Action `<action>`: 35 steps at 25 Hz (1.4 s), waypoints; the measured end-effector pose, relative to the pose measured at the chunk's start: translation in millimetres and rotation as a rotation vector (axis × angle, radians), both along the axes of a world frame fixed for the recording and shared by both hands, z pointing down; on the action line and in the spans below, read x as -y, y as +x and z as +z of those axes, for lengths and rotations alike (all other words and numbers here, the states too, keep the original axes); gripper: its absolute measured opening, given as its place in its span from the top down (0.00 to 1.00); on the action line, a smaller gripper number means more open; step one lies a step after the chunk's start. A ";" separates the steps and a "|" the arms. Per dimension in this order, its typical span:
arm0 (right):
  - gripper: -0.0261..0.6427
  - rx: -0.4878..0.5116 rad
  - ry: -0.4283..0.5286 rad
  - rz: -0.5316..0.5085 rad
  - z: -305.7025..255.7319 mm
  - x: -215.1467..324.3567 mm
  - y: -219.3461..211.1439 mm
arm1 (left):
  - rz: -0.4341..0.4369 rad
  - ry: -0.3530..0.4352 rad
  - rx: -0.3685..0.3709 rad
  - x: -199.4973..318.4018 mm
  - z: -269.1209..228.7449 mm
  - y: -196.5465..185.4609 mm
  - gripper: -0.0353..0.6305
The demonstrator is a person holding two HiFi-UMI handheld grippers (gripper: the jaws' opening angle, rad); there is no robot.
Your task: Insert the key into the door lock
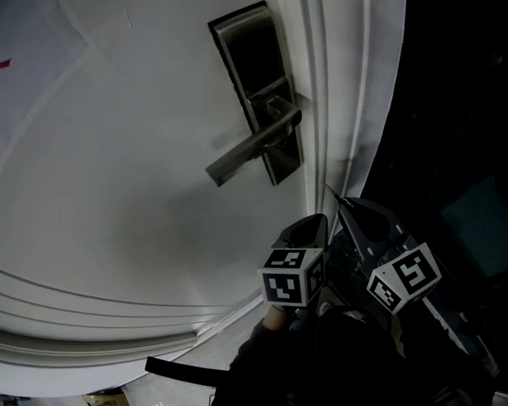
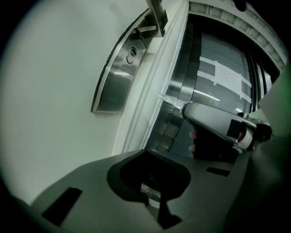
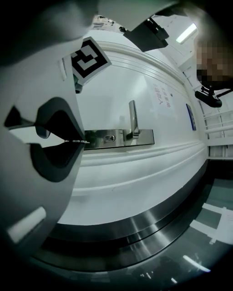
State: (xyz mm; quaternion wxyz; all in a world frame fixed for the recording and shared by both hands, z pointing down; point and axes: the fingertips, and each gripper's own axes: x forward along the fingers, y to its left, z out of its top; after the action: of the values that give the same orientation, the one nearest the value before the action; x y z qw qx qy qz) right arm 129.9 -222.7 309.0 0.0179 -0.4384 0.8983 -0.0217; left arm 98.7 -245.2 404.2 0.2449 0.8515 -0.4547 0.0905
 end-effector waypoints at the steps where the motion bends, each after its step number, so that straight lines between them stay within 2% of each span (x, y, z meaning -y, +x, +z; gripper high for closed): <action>1: 0.94 -0.025 0.029 0.003 -5.4 2.9 -1.8 | -0.003 0.009 0.000 3.2 -4.7 -0.7 0.95; 5: 0.94 -0.156 0.164 0.023 -31.0 13.6 -11.5 | 0.000 0.048 0.014 16.9 -25.0 -2.5 0.95; 10: 0.94 -0.249 0.262 0.041 -60.1 27.0 -24.2 | -0.007 0.074 0.011 32.7 -43.2 -10.5 0.95; 12: 0.94 -0.314 0.316 0.033 -66.7 31.4 -28.0 | -0.012 0.079 0.024 38.2 -44.6 -14.8 0.95; 17: 0.94 -0.623 0.535 0.044 -74.9 36.5 -38.7 | 0.010 0.060 0.016 44.7 -40.3 -18.3 0.95; 21: 0.94 -0.829 0.664 0.036 -70.7 37.3 -46.1 | 0.033 0.054 0.011 45.4 -37.3 -15.3 0.95; 28: 0.94 -1.079 0.796 0.030 -65.1 39.7 -56.6 | 0.043 0.024 -0.011 51.3 -29.8 -17.0 0.95; 35: 0.94 -1.174 0.827 0.040 -63.3 42.9 -60.5 | 0.053 -0.002 -0.022 53.2 -23.7 -17.9 0.95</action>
State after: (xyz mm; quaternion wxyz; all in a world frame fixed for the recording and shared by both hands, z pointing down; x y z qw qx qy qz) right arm 69.4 -265.6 245.7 -0.3030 -0.3513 0.6862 0.5602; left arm 80.9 -298.4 380.6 0.2482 0.8640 -0.4290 0.0882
